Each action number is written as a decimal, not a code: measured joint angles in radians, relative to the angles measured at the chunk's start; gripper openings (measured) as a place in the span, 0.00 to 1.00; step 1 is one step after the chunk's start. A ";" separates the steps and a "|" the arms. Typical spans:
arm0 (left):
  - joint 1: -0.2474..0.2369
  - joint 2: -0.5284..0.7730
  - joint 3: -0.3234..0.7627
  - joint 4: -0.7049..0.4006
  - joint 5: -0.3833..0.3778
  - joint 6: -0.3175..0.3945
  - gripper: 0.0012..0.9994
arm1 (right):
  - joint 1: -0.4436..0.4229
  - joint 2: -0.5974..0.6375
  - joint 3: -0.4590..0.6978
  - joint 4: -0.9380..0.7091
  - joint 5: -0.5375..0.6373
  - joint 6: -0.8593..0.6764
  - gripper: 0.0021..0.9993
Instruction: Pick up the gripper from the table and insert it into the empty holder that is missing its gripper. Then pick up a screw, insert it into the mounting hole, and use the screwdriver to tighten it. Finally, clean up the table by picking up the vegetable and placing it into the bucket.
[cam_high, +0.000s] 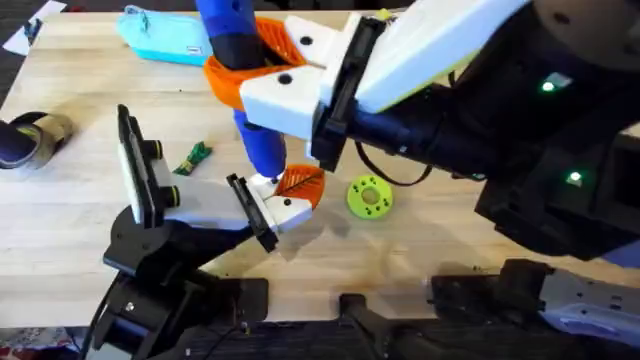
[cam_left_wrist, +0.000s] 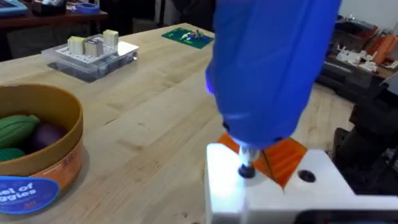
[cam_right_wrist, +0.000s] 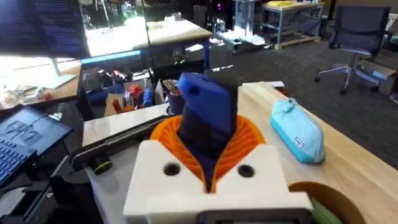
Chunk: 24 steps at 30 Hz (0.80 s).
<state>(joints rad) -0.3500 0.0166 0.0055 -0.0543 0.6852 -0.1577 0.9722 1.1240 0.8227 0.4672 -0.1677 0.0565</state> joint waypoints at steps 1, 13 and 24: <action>0.000 0.000 0.000 0.000 0.000 0.000 0.01 | 0.000 0.000 0.000 -0.005 -0.001 -0.001 0.03; 0.000 0.000 0.000 0.000 0.000 0.000 0.01 | 0.000 -0.001 0.000 -0.011 -0.005 -0.005 0.03; 0.000 0.000 0.000 0.000 0.000 0.000 0.01 | 0.000 -0.001 0.000 0.010 -0.013 -0.007 0.03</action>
<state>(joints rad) -0.3500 0.0166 0.0055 -0.0544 0.6853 -0.1577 0.9722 1.1233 0.8227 0.4772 -0.1805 0.0497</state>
